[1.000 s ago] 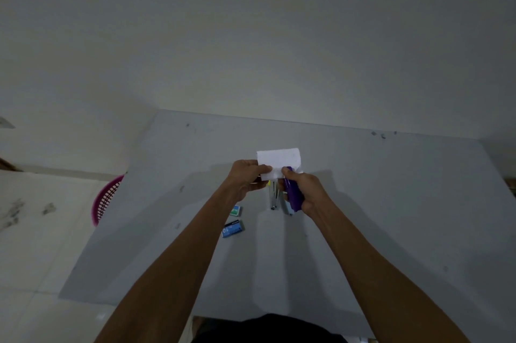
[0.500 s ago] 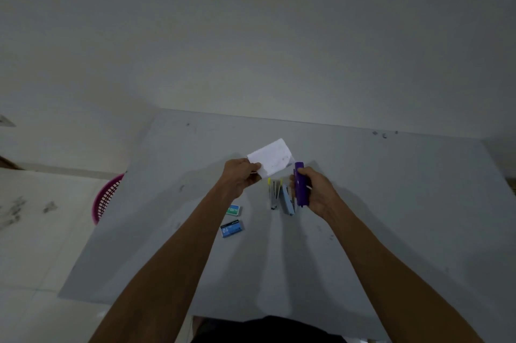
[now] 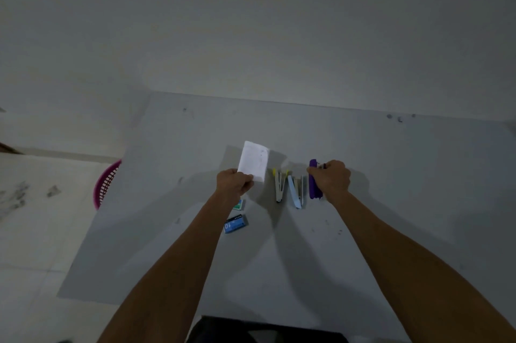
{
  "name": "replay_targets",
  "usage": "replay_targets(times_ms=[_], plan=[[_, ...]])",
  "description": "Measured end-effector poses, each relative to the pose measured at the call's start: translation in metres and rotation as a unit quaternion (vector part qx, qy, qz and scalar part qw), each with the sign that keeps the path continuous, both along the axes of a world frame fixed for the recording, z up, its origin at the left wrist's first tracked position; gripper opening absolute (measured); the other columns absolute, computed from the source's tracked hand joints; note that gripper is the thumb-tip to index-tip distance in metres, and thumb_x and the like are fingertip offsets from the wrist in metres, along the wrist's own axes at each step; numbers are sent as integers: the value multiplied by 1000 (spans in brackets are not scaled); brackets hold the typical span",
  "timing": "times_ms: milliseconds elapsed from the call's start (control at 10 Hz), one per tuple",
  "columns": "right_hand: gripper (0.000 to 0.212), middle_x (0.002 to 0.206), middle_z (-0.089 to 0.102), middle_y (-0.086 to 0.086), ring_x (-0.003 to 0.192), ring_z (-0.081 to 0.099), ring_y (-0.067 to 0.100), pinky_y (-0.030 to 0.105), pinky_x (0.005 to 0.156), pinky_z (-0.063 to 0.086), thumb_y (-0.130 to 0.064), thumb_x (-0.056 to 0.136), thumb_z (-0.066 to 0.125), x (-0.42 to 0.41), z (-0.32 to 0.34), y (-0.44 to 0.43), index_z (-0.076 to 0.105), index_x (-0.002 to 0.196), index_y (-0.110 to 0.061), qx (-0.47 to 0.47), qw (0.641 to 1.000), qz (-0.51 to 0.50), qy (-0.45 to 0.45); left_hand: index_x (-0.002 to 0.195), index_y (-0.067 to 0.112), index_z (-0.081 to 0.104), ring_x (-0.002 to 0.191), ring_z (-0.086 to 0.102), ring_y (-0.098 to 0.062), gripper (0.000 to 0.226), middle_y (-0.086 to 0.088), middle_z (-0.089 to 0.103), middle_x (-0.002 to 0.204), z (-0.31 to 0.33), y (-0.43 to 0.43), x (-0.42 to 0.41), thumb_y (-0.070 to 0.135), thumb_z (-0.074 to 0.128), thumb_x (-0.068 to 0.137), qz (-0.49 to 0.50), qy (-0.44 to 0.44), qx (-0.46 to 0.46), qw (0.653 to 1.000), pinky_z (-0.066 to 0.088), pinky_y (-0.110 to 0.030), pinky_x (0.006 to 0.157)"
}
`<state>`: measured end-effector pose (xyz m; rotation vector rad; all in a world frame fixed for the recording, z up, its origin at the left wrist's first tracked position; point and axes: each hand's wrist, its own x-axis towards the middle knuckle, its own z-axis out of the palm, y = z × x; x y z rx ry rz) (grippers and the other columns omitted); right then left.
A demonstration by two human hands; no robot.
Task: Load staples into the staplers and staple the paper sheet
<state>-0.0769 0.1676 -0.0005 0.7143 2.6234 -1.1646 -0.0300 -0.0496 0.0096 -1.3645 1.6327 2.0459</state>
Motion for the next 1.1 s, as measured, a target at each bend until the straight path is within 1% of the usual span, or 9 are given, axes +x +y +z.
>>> replay_targets(times_ms=[100,200,300,400,500,700,800,1000,1100], plan=[[38,69,53,11,59,53,24,27,53,39,-32,75,77,-3,-11,-2,49,72,-5,44,999,20,-4,80,-5,56,65,59,-23,13,-25,60,108,-18,1,1,-14,66,78,5,-24,-9,1000,58,-26,58],[37,78,53,11,66,53,23,28,55,38,-33,77,74,-4,-23,-3,47,78,-7,70,997,26,-9,103,-14,59,70,62,-27,27,-28,61,112,-32,5,1,-13,67,78,-5,-31,-20,999,60,-28,58],[36,84,56,13,73,57,27,29,59,40,-35,81,71,-3,-27,-6,50,83,-6,93,995,38,-12,109,-15,58,93,65,-38,34,-29,62,114,-38,8,3,-12,68,77,-16,-34,-32,999,55,-33,73],[40,95,62,18,84,63,34,31,61,42,-37,81,70,-2,-33,-7,56,91,-1,98,994,45,-5,108,-10,62,97,67,-37,36,-24,66,110,-40,7,4,-5,73,74,-58,-55,-101,992,55,-32,72],[44,98,63,19,86,63,34,32,62,42,-41,81,69,1,-37,-6,57,94,0,104,993,54,-5,108,-9,64,98,66,-35,37,-23,67,108,-37,9,3,-2,72,73,-93,-53,-160,981,51,-27,70],[50,106,58,20,94,60,36,33,66,40,-42,82,69,2,-40,-5,56,102,1,117,991,65,-17,112,-7,60,99,64,-31,47,-20,64,115,-44,12,-1,12,75,71,-147,-72,-235,958,48,-26,66],[51,109,56,21,98,58,35,32,70,38,-42,84,67,4,-39,-2,54,106,3,109,992,68,-18,114,-7,58,101,64,-32,50,-21,62,116,-43,13,-1,15,75,73,-156,-73,-257,951,47,-27,67],[51,109,58,21,94,60,35,34,70,44,-44,85,63,7,-26,6,53,105,2,60,996,67,-15,115,-5,54,104,61,-33,54,-21,58,120,-39,13,0,18,77,73,-171,-69,-275,944,47,-29,72],[53,119,56,20,103,58,34,38,82,49,-43,88,60,11,-10,15,51,117,1,45,997,56,-1,110,-4,55,98,64,-32,55,-21,59,116,-39,9,2,21,80,68,-145,-67,-273,949,56,-35,79]])
